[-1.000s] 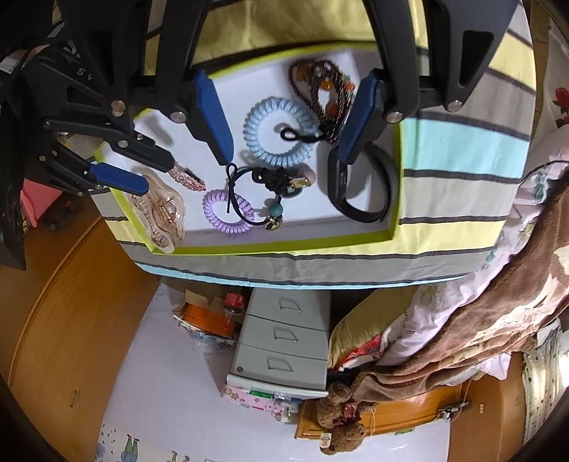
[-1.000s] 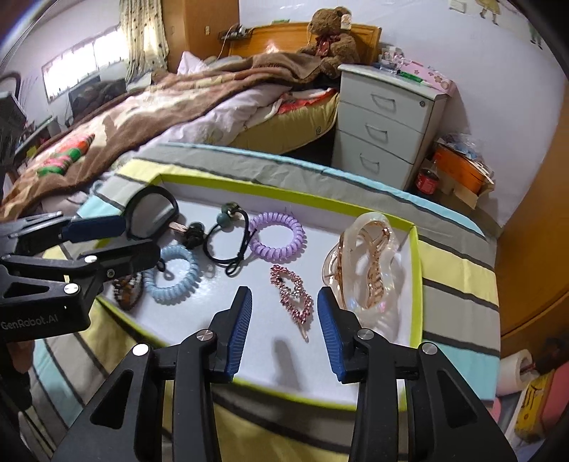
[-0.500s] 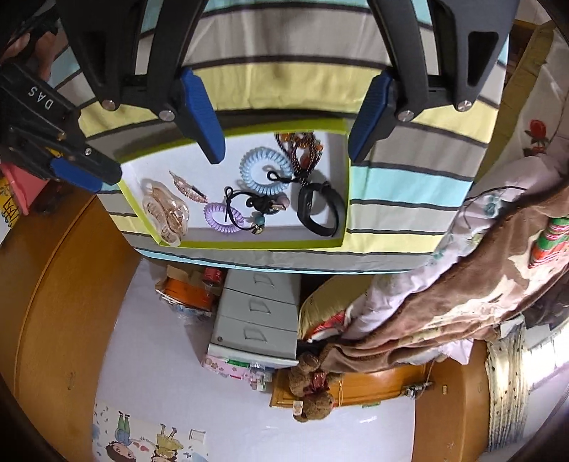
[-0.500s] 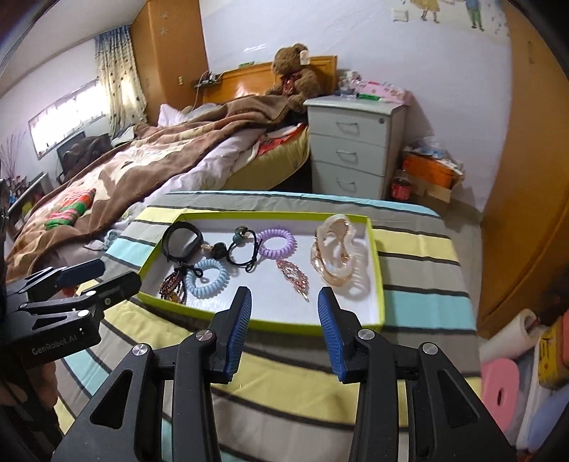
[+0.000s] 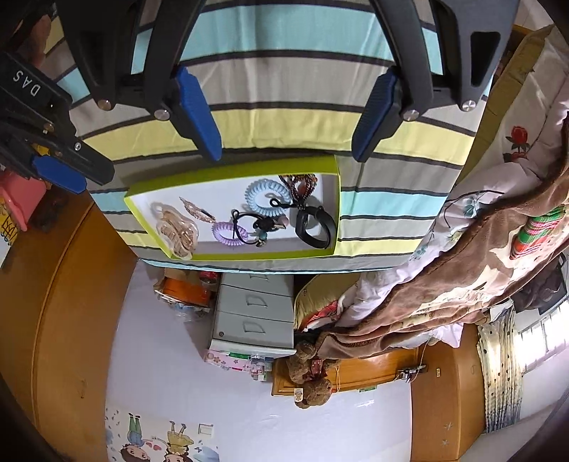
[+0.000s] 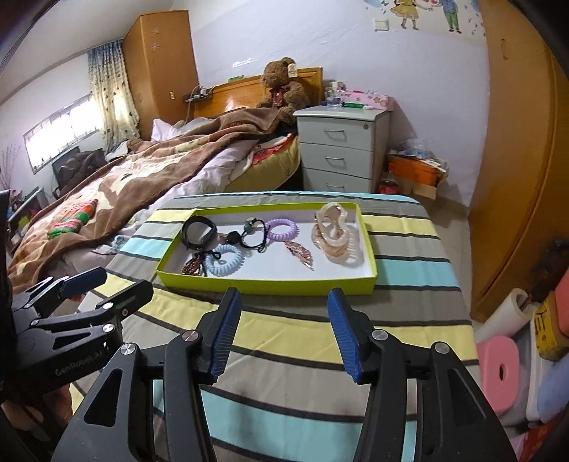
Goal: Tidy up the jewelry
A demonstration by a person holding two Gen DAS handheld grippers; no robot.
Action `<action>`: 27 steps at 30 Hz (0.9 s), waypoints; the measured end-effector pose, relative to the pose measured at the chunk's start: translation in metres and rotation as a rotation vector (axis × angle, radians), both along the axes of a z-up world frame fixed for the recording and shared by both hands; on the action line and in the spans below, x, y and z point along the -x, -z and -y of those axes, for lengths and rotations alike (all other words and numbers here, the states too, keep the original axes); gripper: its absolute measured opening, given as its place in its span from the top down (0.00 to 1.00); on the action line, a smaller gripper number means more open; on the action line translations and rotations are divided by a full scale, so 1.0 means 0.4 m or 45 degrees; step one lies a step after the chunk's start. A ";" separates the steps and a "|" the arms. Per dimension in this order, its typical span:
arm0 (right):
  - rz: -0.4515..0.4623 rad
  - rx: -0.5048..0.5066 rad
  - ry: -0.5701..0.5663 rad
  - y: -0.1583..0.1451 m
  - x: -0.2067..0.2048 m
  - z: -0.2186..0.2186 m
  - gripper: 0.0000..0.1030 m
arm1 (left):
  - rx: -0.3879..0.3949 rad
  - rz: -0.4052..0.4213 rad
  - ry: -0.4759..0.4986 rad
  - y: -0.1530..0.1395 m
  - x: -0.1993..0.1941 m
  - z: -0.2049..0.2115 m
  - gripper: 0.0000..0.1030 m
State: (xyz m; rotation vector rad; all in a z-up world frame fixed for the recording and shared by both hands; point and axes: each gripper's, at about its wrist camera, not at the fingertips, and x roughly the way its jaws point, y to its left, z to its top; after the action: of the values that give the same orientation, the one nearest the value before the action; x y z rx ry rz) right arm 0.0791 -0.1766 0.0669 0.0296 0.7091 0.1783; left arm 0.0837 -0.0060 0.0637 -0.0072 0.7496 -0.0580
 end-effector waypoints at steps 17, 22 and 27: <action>0.022 -0.015 0.073 -0.001 0.044 0.008 0.50 | 0.026 0.007 -0.013 -0.005 0.039 0.009 0.18; 0.026 -0.015 0.080 -0.001 0.048 0.008 0.50 | 0.032 -0.008 -0.003 0.005 0.037 0.007 0.14; 0.023 -0.012 0.083 0.000 0.049 0.008 0.50 | 0.032 -0.020 -0.009 0.013 0.038 0.006 0.14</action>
State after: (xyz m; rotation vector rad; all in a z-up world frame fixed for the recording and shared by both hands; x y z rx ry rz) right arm 0.0596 -0.1800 0.0670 0.0597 0.6884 0.1189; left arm 0.0684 -0.0084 0.0586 -0.0345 0.7643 -0.0608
